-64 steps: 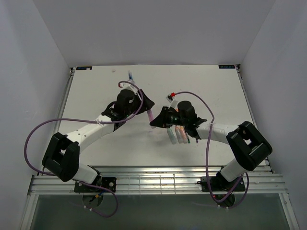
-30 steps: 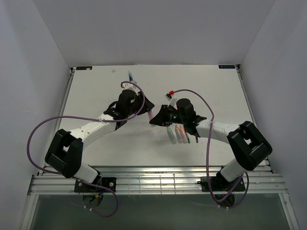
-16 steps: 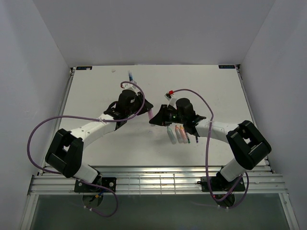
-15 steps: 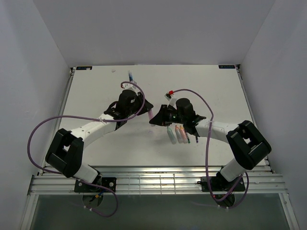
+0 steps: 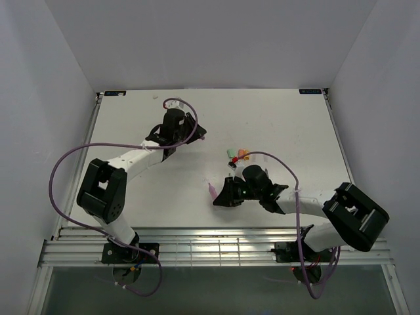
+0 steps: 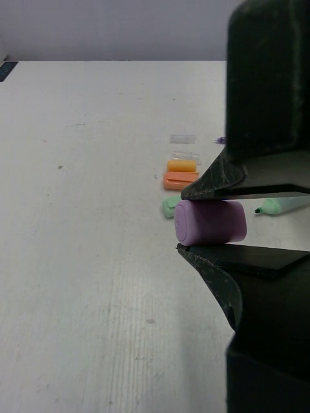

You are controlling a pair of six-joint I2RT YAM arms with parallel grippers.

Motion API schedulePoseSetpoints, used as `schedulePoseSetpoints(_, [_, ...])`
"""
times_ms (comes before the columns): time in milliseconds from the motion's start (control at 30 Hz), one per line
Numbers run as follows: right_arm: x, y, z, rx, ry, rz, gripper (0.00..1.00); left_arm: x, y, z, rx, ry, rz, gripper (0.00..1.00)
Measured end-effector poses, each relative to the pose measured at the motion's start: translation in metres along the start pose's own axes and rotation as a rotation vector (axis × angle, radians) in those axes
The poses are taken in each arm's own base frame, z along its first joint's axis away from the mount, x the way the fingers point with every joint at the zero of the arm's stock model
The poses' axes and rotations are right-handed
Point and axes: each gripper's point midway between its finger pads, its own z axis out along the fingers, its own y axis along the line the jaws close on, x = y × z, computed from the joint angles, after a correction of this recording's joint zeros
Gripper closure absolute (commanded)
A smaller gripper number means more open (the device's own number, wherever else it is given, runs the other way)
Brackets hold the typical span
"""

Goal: Open the pen caps

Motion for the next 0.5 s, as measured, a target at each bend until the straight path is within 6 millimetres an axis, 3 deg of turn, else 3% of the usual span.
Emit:
schedulePoseSetpoints(67, [0.015, -0.004, -0.006, 0.017, 0.022, 0.002, 0.92, -0.011, 0.003, 0.001, -0.003, -0.02, -0.005, 1.0])
schedulePoseSetpoints(167, [0.01, -0.012, -0.011, 0.077, 0.0, -0.016, 0.92, -0.019, 0.003, 0.001, 0.005, -0.033, -0.003, 1.0])
schedulePoseSetpoints(367, [-0.039, -0.012, -0.01, 0.211, -0.073, -0.108, 0.92, -0.003, -0.002, 0.005, 0.036, 0.054, 0.012, 1.0])
schedulePoseSetpoints(500, [-0.059, -0.018, -0.011, 0.297, -0.107, -0.147, 0.92, 0.026, 0.01, 0.022, 0.011, 0.164, 0.003, 1.0])
